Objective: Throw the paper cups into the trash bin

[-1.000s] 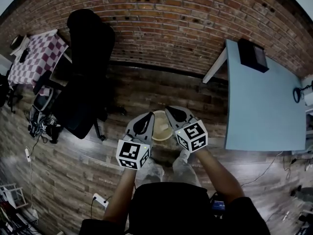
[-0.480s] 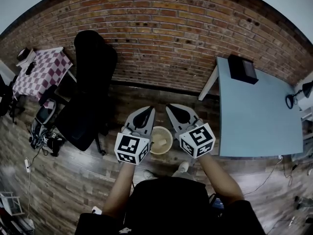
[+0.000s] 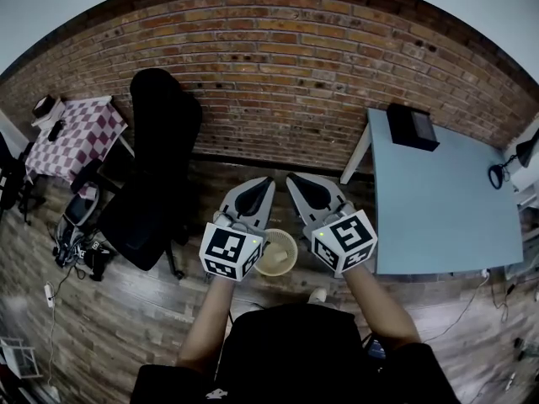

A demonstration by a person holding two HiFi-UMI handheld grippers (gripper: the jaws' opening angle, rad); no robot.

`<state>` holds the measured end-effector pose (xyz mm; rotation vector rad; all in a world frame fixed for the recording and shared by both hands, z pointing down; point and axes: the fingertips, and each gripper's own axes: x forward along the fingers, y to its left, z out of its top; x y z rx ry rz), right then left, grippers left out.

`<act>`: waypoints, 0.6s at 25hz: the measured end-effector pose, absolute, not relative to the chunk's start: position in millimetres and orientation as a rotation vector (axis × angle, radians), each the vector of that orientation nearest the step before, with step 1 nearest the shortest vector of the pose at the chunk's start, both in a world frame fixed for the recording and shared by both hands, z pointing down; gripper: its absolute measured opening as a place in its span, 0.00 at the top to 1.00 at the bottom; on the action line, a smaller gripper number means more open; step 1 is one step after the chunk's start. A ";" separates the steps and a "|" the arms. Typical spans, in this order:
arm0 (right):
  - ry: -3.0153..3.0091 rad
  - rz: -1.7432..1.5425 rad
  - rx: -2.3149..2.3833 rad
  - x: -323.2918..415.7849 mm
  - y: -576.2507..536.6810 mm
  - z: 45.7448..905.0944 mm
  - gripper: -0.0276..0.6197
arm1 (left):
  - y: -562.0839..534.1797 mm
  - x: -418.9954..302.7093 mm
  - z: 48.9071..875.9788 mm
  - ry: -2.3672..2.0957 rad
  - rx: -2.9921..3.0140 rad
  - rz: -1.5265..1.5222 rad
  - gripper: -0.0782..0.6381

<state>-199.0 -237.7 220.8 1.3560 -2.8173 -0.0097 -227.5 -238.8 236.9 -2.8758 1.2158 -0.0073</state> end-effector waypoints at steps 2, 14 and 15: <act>-2.822 -0.022 1.362 -198.9 -236.7 216.1 0.95 | -238.0 -225.6 232.1 1.201 -2.873 0.002 0.89; -2.808 -0.069 1.393 -204.6 -226.3 197.7 0.95 | -233.1 -226.8 217.1 1.143 -2.883 0.034 0.89; -2.806 -0.073 1.401 -206.5 -225.0 196.5 0.95 | -232.0 -228.7 216.1 1.136 -2.884 0.038 0.89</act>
